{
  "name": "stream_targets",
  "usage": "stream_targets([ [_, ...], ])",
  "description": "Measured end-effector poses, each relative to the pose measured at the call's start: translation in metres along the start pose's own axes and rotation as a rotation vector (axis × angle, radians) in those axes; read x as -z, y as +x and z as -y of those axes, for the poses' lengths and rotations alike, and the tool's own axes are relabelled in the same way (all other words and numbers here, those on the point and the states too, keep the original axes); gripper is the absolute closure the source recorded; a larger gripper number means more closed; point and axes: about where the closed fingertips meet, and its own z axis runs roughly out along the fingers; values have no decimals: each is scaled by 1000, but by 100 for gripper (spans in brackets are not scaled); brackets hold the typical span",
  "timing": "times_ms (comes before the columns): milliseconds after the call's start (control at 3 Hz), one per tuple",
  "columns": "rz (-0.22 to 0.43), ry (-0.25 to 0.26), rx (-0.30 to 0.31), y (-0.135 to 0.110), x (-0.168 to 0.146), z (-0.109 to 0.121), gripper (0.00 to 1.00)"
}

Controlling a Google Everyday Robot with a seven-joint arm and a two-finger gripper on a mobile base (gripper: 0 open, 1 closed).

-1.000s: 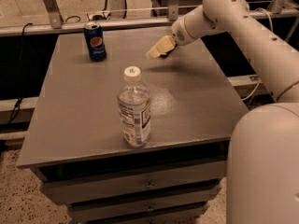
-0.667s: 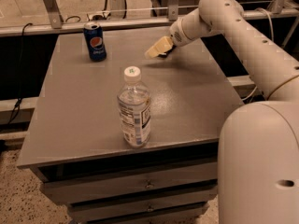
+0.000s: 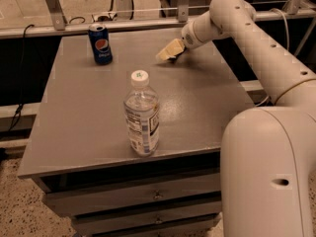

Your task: Move rxbar chocolate near blue plastic bottle

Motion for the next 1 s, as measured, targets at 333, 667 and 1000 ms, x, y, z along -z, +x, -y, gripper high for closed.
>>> stream_targets([
  [333,-23,3,11,7,-2,5,17],
  [667,-44,-4,13,14,-5,6,40],
  [1000,-45,-15,23,13,-4,5,64],
])
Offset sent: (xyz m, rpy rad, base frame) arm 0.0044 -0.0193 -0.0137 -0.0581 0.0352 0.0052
